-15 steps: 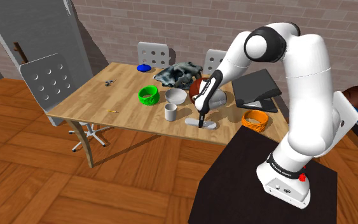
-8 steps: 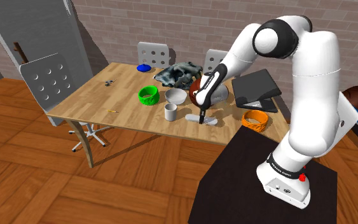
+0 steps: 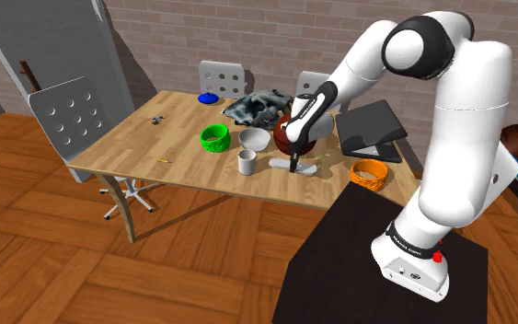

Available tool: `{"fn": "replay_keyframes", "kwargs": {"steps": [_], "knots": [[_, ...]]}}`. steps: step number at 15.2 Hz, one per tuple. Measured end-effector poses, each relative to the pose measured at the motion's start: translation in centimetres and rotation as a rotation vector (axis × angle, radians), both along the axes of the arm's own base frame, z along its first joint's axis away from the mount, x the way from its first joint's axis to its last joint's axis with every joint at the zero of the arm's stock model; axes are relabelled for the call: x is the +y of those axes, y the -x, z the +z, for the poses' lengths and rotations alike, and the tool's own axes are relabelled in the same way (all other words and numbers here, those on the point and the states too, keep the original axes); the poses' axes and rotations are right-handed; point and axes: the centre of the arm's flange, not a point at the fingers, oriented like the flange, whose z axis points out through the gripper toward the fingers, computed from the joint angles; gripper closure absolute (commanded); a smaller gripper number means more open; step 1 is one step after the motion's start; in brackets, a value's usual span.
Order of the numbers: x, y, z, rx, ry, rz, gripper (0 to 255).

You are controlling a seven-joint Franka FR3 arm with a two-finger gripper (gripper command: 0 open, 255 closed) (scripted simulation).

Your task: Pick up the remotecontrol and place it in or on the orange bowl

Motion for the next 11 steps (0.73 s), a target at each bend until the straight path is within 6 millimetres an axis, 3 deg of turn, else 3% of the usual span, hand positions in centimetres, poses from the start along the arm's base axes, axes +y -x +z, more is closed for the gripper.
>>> {"fn": "replay_keyframes", "kwargs": {"steps": [11], "knots": [[0.0,0.0,5.9,0.000,0.000,0.000,255]]}}
